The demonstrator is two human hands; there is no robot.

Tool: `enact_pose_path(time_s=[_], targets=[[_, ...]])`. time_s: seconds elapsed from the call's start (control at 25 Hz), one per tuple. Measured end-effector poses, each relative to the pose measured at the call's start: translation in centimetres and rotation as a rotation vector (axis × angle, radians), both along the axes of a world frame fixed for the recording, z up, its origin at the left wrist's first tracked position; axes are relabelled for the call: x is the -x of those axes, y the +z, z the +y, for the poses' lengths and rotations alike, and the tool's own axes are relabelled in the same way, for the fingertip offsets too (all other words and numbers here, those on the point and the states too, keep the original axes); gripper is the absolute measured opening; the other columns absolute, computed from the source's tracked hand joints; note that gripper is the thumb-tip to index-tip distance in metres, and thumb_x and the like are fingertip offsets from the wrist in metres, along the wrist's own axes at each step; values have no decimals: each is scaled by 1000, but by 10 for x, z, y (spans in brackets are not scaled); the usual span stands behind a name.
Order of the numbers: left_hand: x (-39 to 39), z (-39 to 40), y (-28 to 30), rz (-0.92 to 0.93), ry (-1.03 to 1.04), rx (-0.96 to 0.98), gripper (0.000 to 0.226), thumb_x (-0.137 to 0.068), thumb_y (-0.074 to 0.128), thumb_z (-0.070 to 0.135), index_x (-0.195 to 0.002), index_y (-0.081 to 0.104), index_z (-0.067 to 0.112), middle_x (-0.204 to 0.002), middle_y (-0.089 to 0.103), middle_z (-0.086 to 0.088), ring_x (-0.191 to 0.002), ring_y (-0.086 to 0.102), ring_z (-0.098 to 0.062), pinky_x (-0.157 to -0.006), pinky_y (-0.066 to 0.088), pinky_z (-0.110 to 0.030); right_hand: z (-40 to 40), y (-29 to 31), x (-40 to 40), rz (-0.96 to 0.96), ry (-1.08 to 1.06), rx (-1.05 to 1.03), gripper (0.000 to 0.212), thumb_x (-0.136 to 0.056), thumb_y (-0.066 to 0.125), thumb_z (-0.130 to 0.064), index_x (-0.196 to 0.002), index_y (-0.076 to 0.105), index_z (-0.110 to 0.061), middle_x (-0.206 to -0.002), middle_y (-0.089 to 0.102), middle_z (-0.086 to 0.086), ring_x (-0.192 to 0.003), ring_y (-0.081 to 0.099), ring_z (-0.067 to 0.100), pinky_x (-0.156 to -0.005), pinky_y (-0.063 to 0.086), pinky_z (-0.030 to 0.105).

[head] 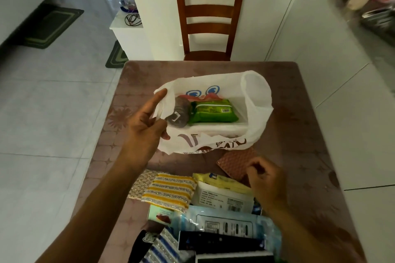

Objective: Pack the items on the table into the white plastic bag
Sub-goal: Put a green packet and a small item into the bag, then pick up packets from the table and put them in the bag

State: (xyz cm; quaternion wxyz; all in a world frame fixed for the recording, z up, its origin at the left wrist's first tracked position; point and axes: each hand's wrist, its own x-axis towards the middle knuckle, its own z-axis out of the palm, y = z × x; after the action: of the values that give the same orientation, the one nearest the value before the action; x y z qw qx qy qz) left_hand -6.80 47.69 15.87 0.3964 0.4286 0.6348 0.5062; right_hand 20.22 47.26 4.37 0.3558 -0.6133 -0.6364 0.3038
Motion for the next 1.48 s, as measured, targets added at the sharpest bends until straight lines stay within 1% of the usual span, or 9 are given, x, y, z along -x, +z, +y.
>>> enact_pose_path(time_s=[0.16, 0.28, 0.56, 0.76, 0.88, 1.0, 1.16, 1.32, 1.48], targets=[[-6, -7, 0, -8, 110, 42, 60, -92, 44, -12, -136, 50, 28, -134, 58, -9, -58, 63, -1, -55, 55, -14, 31, -45, -34, -522, 387, 84, 36, -77, 65, -13, -111, 67, -23, -122, 66, 6, -110, 59, 29, -86, 46, 35], [-9, -8, -2, -3, 113, 60, 56, -93, 45, -9, -137, 51, 24, -134, 57, -5, -58, 64, -1, -54, 54, -13, 48, -51, -33, -774, 669, 222, 85, -78, 67, -31, -149, 21, -30, -159, 19, -2, -144, 18, 26, -110, 27, 49], [-10, -10, -5, 1, 139, 61, 58, -90, 46, -12, -137, 55, 20, -111, 60, 17, -57, 61, -4, -56, 58, -19, 58, -47, -27, -865, 642, 219, 81, -76, 64, -44, -145, 28, -23, -150, 37, 9, -130, 41, 30, -102, 40, 42], [-4, -5, -2, -38, 139, 42, 58, -91, 45, -11, -140, 52, 20, -123, 63, -4, -55, 60, -2, -53, 55, -16, 23, 0, -53, -344, 177, 75, 34, -84, 69, -36, -113, 61, -21, -89, 69, -1, -64, 59, 9, -54, 51, 22], [-5, 1, -6, -61, 121, 24, 60, -90, 46, -12, -139, 53, 21, -132, 61, -9, -60, 61, -9, -54, 55, -20, 22, 63, -27, -150, 210, -274, 27, -86, 68, -36, -110, 62, -25, -91, 63, -8, -69, 58, 6, -58, 46, 15], [-5, -7, -6, -69, 110, 23, 60, -89, 46, -13, -137, 55, 22, -135, 60, -6, -60, 58, -11, -52, 54, -21, 58, 88, 22, -462, 337, -521, 39, -92, 56, -39, -123, 58, -15, -107, 67, 5, -85, 60, 20, -65, 46, 24], [0, -20, 10, -81, 123, 31, 58, -88, 45, -16, -135, 56, 17, -122, 66, 0, -52, 57, -3, -48, 51, -17, 81, 80, 70, -632, 400, -175, 59, -88, 64, -30, -139, 38, -17, -135, 53, 9, -116, 53, 29, -93, 50, 41], [10, -27, 10, -73, 141, 37, 58, -87, 44, -15, -135, 56, 16, -108, 67, 7, -51, 58, 0, -49, 52, -18, 12, 59, 83, -413, 561, -329, 31, -87, 61, -25, -117, 56, -19, -109, 68, 6, -95, 64, 26, -75, 52, 33], [22, -34, 5, -63, 158, 47, 60, -85, 44, -17, -134, 59, 16, -108, 68, 9, -54, 58, -2, -51, 52, -21, -34, 20, 109, -609, 928, 159, 70, -82, 59, -53, -141, 33, -27, -143, 44, 7, -126, 44, 28, -102, 39, 44]])
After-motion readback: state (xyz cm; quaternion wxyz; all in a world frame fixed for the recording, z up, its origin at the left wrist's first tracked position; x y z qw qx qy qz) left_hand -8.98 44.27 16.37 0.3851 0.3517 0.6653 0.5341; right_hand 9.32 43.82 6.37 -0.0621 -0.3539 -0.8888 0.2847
